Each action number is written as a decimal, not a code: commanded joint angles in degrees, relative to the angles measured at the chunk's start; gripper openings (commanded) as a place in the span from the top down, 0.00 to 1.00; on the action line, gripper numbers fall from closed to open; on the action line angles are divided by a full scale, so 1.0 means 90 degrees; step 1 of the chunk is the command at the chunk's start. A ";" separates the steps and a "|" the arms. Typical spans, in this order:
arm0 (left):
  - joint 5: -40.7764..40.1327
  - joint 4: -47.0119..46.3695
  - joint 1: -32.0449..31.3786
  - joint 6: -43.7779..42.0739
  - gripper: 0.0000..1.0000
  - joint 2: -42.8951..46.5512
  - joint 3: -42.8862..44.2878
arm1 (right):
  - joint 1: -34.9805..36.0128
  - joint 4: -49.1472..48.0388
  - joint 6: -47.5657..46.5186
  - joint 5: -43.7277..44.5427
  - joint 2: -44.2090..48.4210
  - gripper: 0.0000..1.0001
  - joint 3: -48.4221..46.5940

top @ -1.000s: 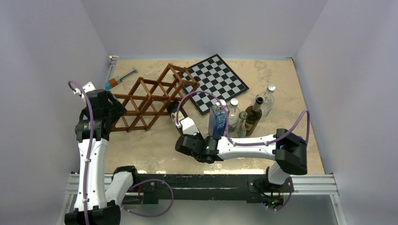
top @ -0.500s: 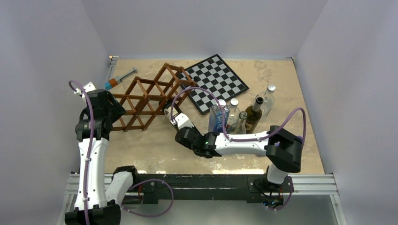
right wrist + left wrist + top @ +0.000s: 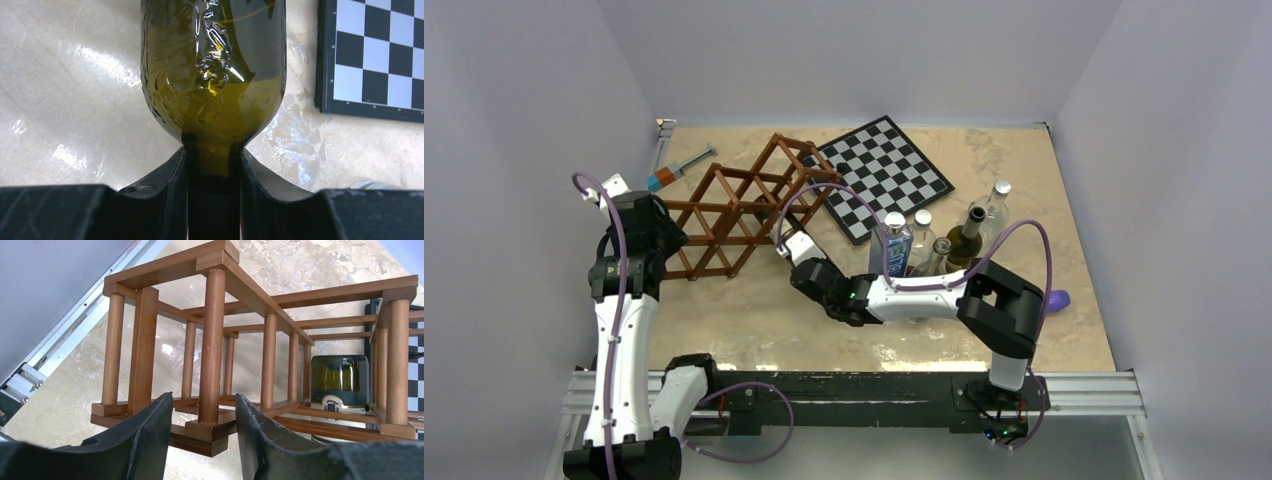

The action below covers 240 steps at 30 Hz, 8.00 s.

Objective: Put the wine bottle on the wine rack

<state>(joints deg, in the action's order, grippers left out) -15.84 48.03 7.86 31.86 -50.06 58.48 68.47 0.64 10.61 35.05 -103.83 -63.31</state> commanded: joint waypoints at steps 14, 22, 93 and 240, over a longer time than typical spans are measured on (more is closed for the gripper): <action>0.0373 0.0151 0.0030 -0.0127 0.82 -0.0179 -0.0426 | -0.0262 -0.0823 -0.0301 0.0237 -0.0674 1.00 -0.1620; 0.0465 0.0094 0.0034 -0.0132 0.83 -0.0227 -0.0474 | -0.0321 -0.0203 -0.0029 0.0317 -0.0965 1.00 -0.2170; 0.7253 -0.1449 -0.0443 -0.1160 0.05 0.0039 0.1302 | -0.1846 0.9079 0.1254 -0.0280 0.3789 0.10 -0.4666; 0.1789 -0.4333 -0.6444 -1.1649 1.00 0.0380 -0.0066 | -0.1059 0.9631 0.0394 -0.4455 0.2104 0.24 -0.7865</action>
<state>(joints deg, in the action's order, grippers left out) 2.85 23.40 -50.26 -64.34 -47.70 53.25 56.01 82.32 18.61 -6.81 -83.02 -139.02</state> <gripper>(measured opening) 0.894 0.734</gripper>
